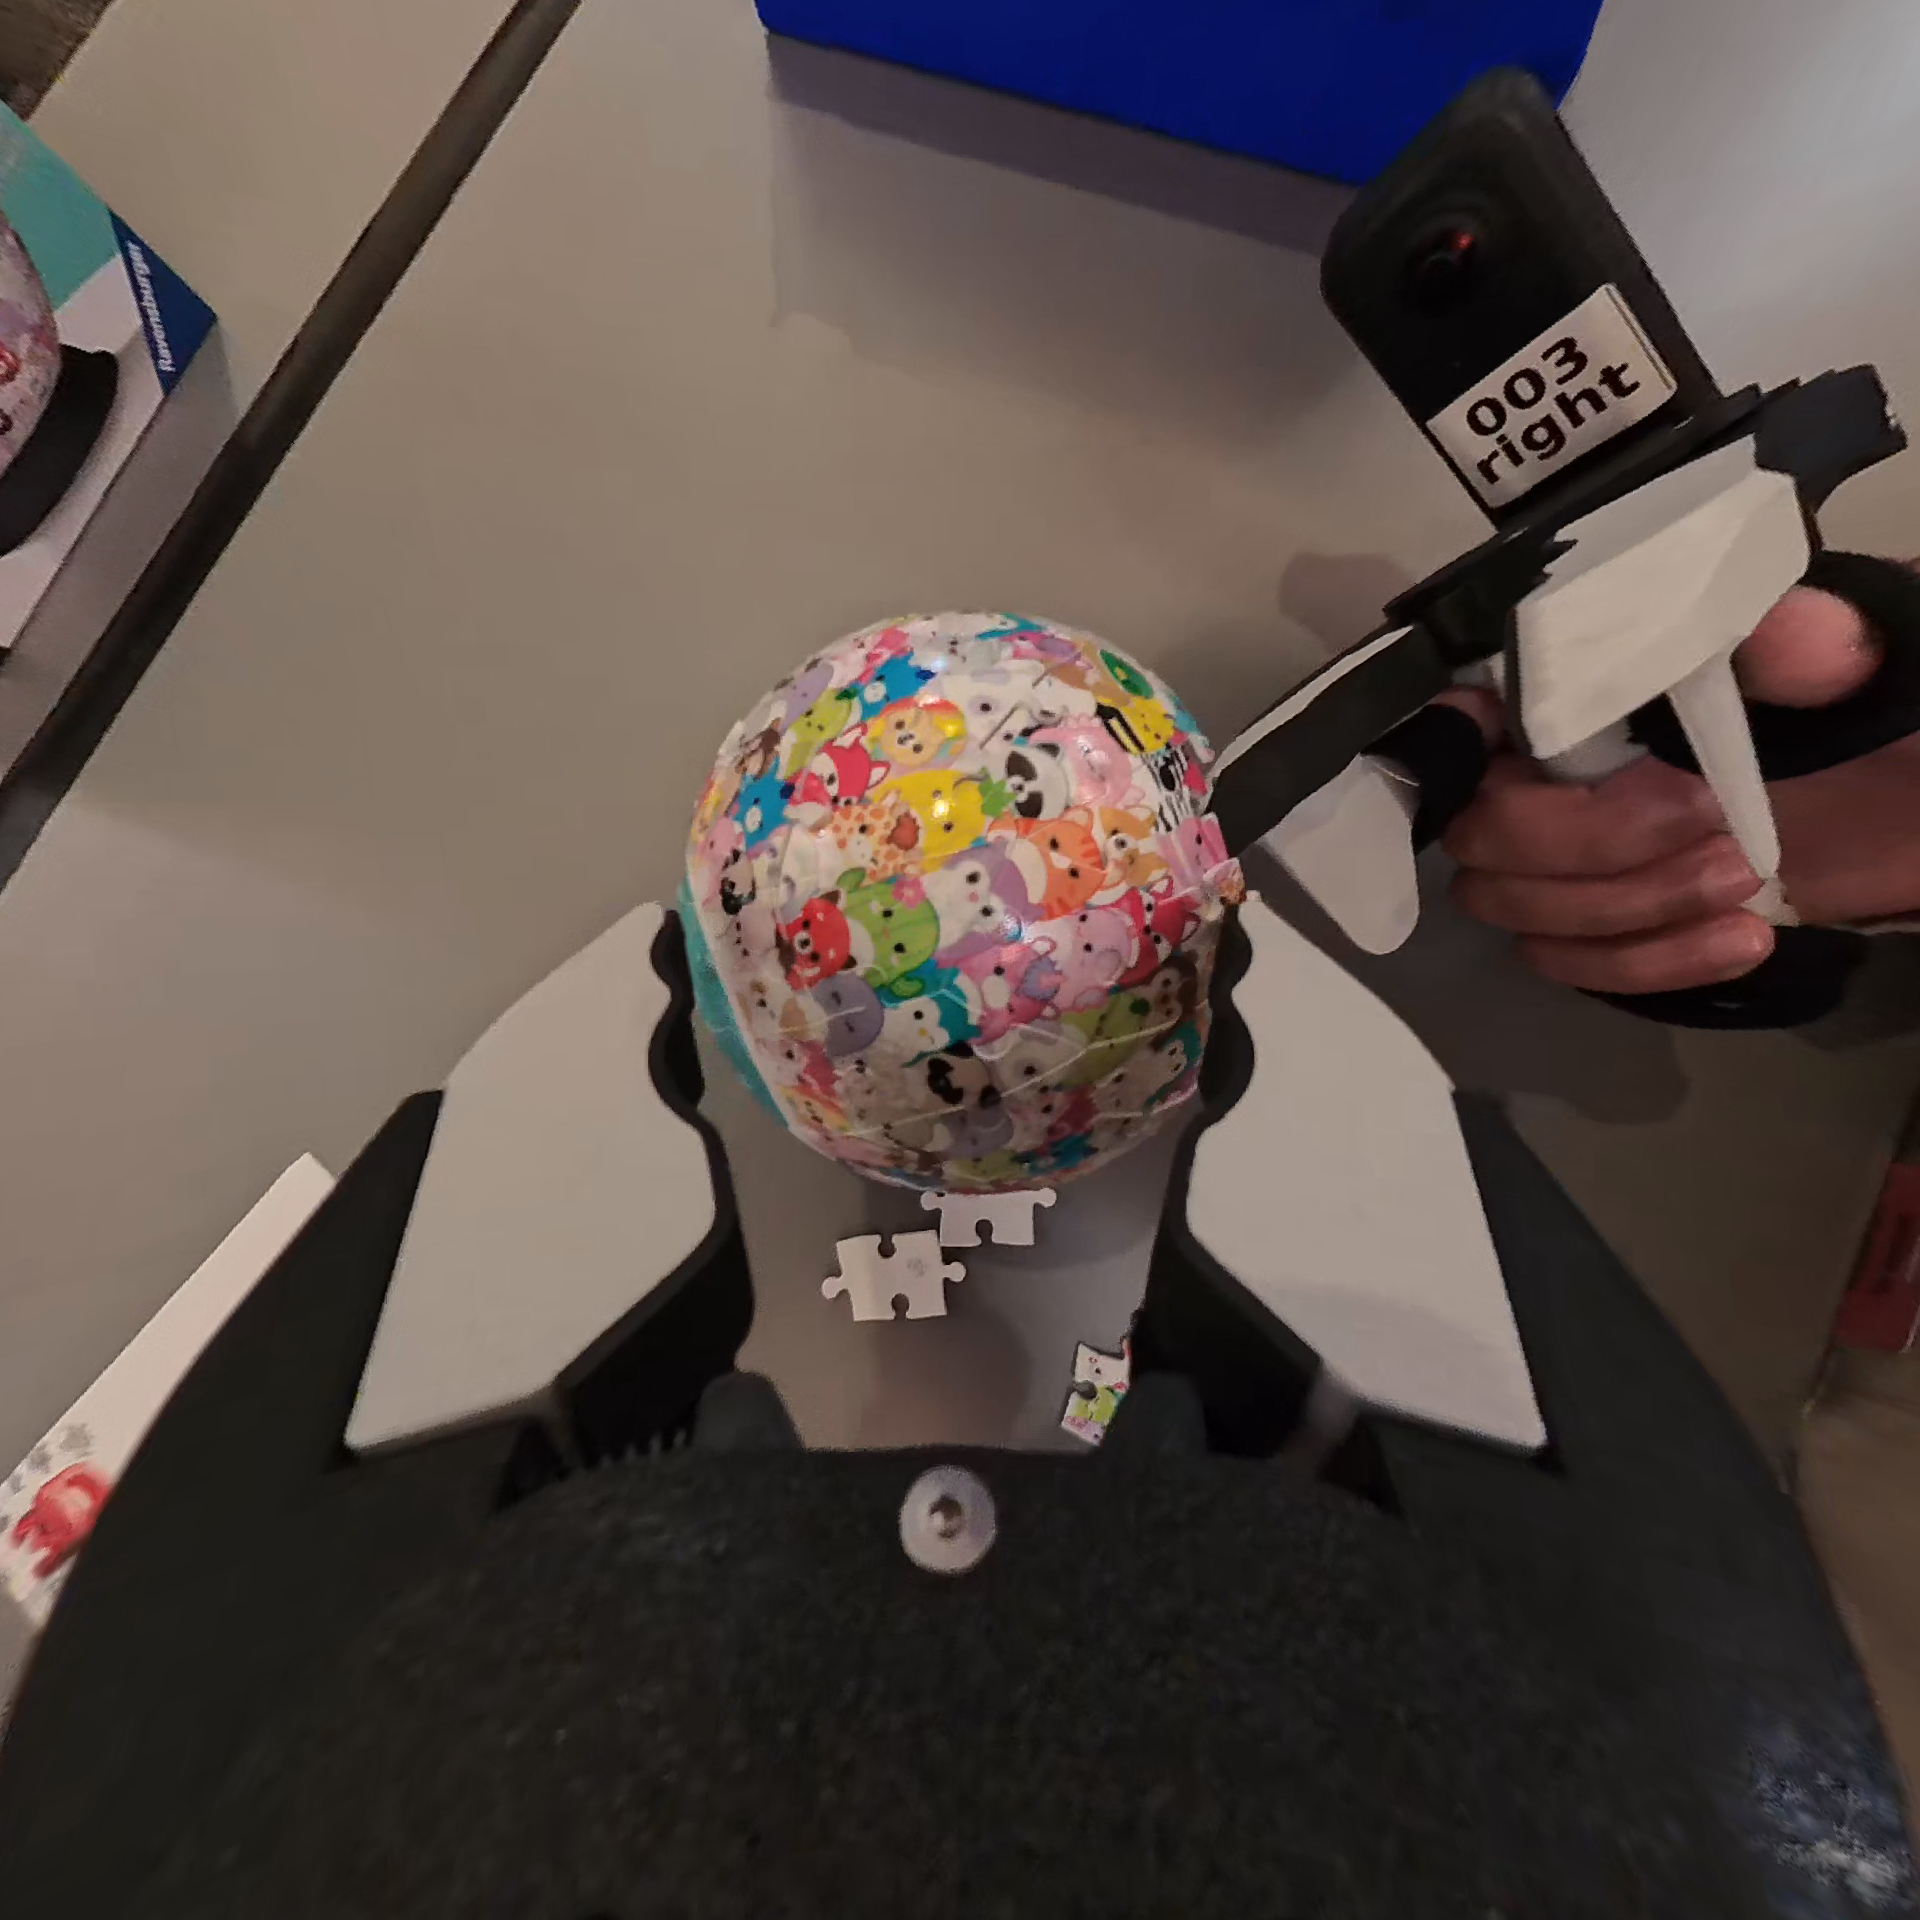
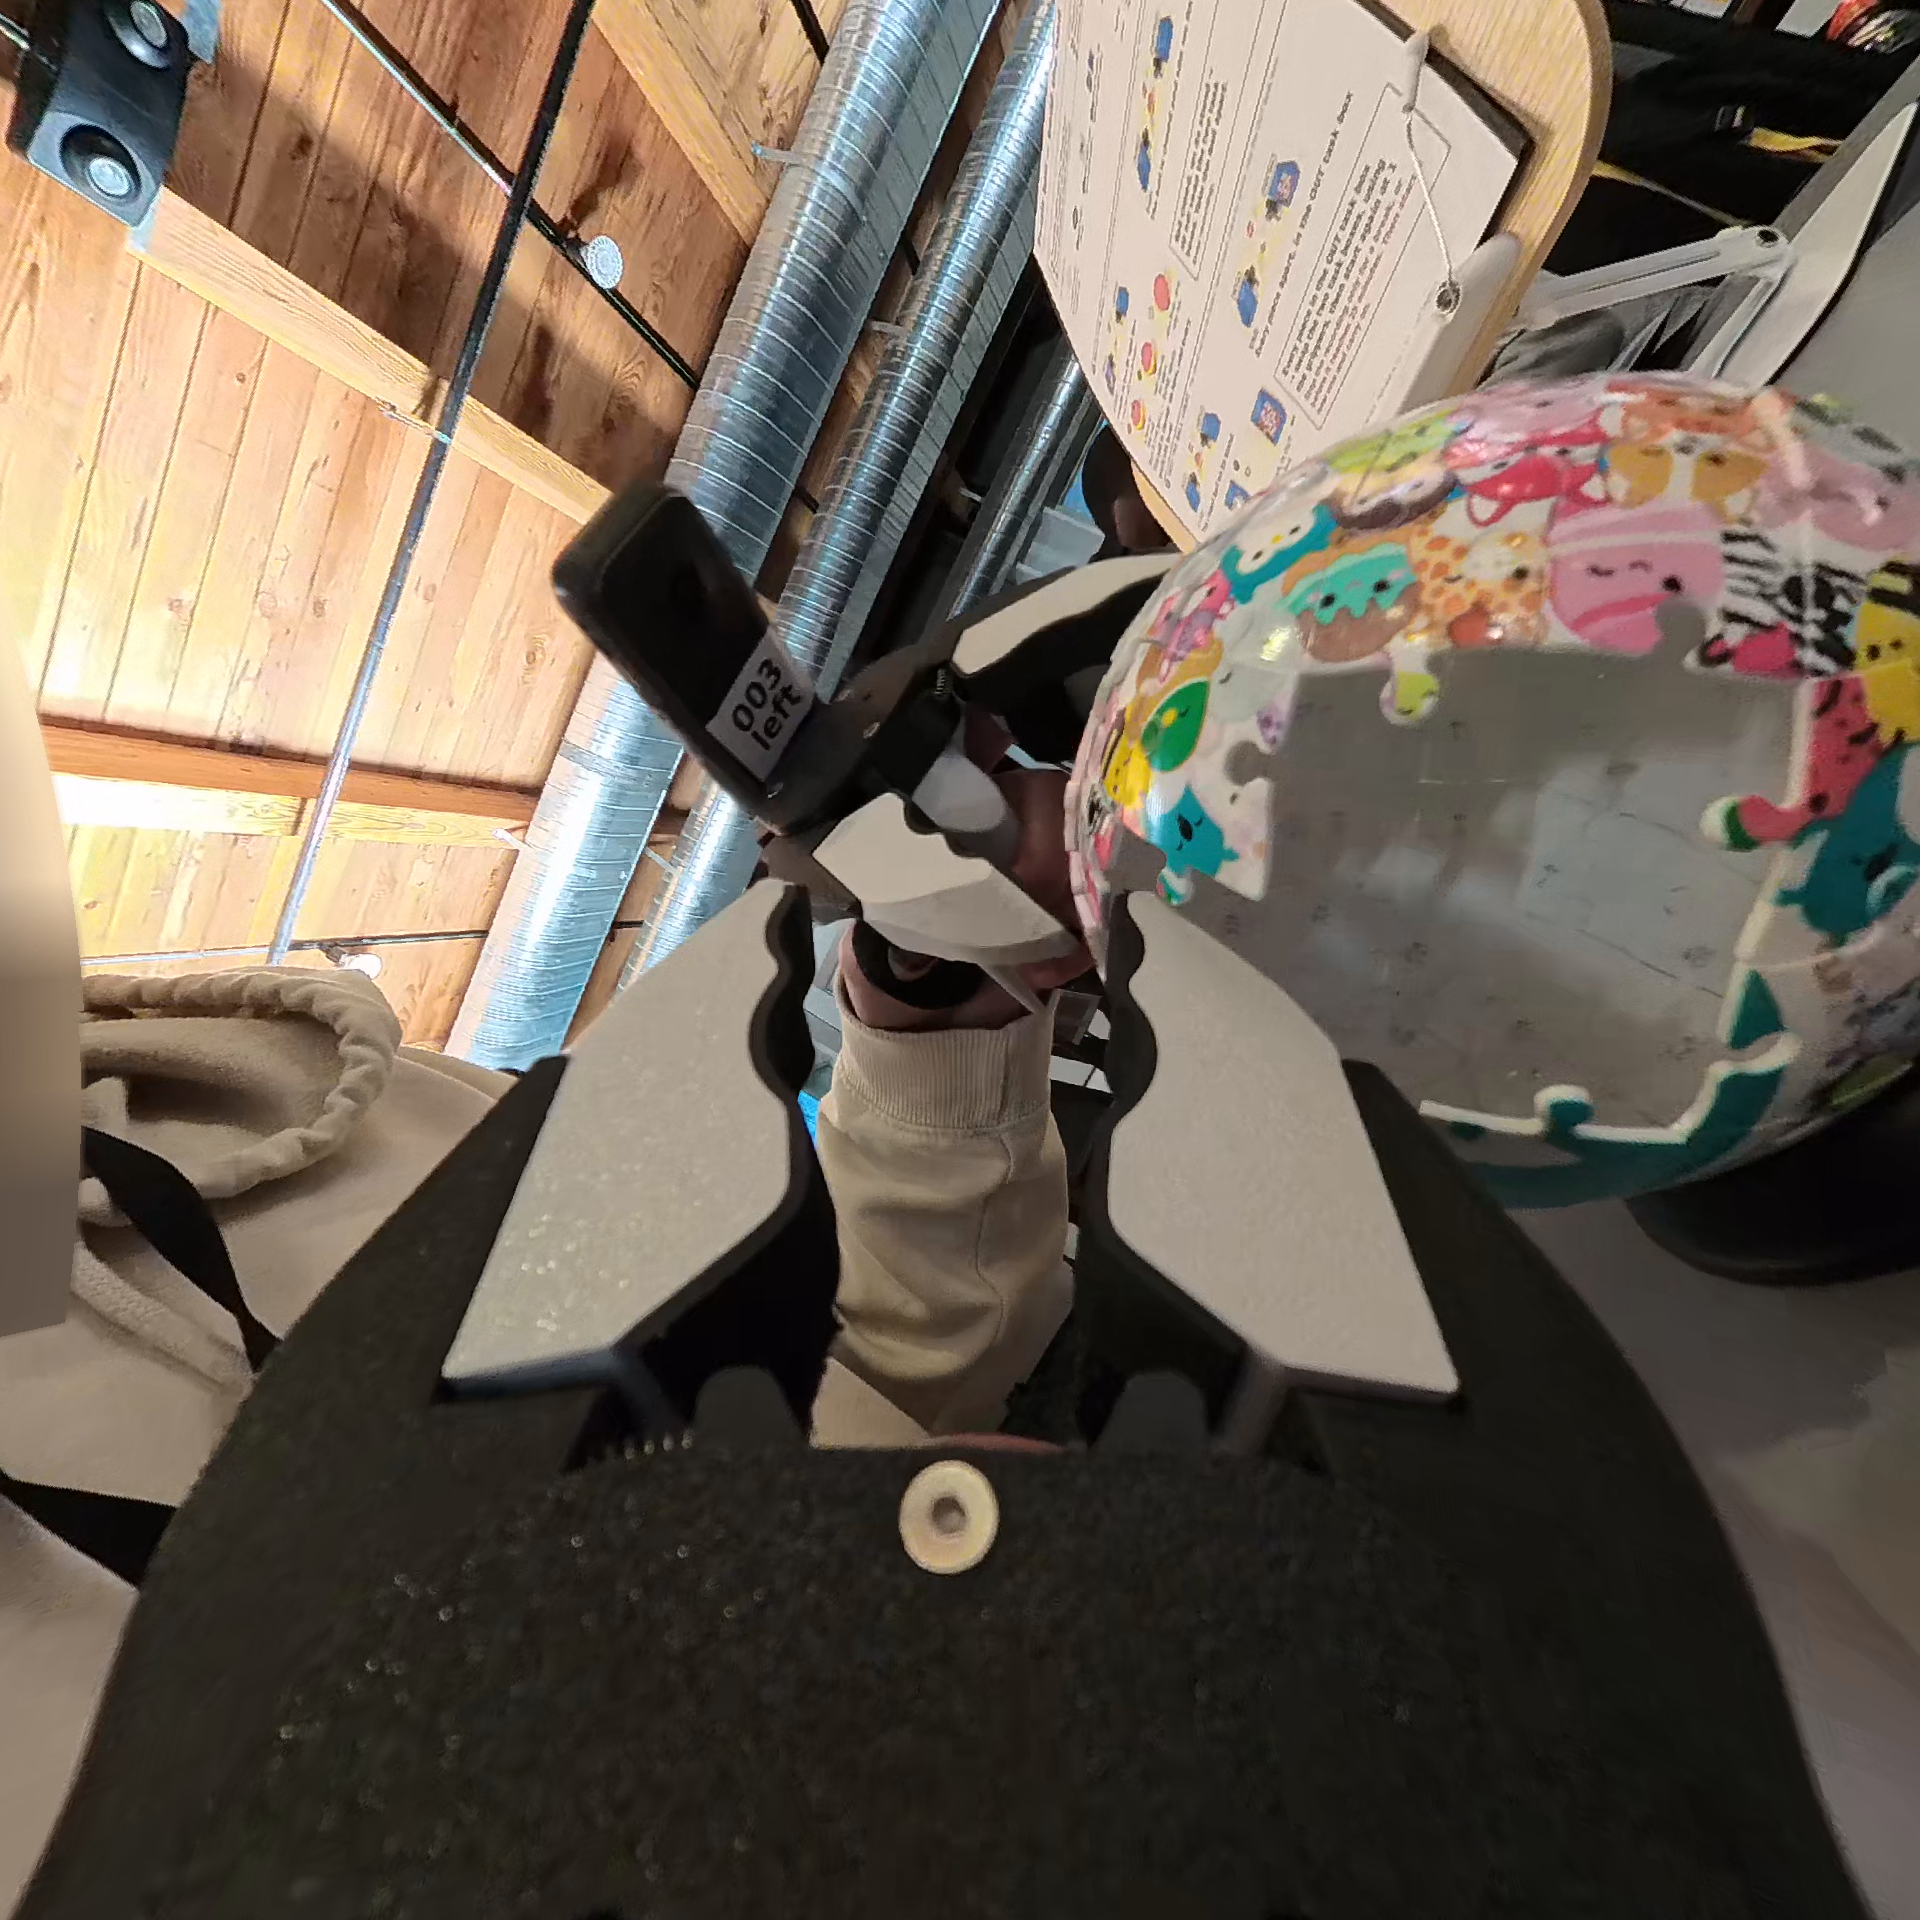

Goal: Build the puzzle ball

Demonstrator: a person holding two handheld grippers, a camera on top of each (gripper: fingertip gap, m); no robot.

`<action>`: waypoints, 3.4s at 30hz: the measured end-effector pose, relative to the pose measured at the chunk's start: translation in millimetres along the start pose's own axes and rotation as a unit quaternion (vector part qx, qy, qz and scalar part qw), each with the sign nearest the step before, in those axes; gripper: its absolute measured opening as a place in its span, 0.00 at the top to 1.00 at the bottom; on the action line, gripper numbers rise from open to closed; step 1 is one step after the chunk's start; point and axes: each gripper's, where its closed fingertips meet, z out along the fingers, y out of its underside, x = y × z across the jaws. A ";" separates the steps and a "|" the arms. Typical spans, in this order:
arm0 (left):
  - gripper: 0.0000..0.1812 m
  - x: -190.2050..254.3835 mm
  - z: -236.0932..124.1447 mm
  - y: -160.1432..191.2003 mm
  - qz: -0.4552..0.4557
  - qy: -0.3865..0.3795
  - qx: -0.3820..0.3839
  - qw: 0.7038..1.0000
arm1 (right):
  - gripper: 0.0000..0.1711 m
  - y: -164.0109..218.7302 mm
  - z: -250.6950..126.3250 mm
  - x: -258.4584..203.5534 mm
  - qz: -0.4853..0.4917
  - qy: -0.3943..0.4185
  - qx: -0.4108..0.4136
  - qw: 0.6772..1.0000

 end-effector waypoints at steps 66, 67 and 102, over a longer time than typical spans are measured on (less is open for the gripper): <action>0.47 -12.2 -6.6 -4.7 -0.006 -0.014 -0.002 1.000 | 0.68 -0.2 1.6 -3.7 0.016 -0.029 0.012 0.999; 0.47 -12.3 -6.9 -4.9 -0.005 -0.015 -0.001 1.000 | 0.68 -0.3 1.7 -3.6 0.017 -0.030 0.012 0.999; 0.50 -16.6 -10.1 -7.4 -0.025 -0.008 0.018 1.000 | 0.98 -8.9 -1.4 21.8 0.071 0.011 0.057 0.996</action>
